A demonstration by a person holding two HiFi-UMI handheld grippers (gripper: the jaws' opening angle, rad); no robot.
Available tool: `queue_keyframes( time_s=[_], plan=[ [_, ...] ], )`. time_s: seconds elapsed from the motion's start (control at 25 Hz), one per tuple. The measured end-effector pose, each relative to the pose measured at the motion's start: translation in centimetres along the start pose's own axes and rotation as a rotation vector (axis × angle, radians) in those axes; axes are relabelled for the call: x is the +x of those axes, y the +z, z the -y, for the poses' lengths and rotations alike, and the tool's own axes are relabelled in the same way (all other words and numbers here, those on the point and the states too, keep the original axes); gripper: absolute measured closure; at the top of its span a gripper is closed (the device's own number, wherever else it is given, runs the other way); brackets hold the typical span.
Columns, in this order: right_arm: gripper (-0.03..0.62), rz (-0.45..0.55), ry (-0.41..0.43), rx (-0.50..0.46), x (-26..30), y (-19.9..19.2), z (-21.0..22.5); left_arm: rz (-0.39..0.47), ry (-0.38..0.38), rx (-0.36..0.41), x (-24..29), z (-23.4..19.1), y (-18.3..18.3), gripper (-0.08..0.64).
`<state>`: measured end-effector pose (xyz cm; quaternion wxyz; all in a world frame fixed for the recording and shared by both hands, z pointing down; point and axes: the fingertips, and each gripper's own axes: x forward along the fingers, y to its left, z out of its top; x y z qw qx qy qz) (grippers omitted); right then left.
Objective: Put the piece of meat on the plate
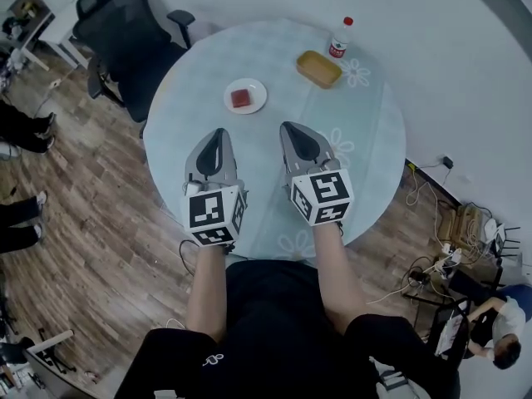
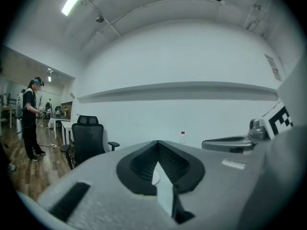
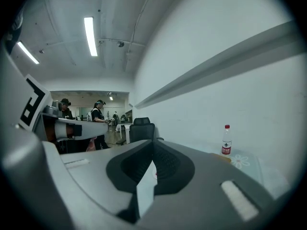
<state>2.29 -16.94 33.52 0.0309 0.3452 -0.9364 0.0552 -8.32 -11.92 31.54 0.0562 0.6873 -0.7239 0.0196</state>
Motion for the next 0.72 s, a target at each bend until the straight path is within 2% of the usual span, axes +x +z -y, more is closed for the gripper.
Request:
queue_keyframes(
  time_s=[0.72],
  plan=[
    [0.584,0.02,0.016,0.003,-0.6,0.1,-0.3,-0.018,0.02,0.026,-0.8,0.4,-0.2,0.565]
  ],
)
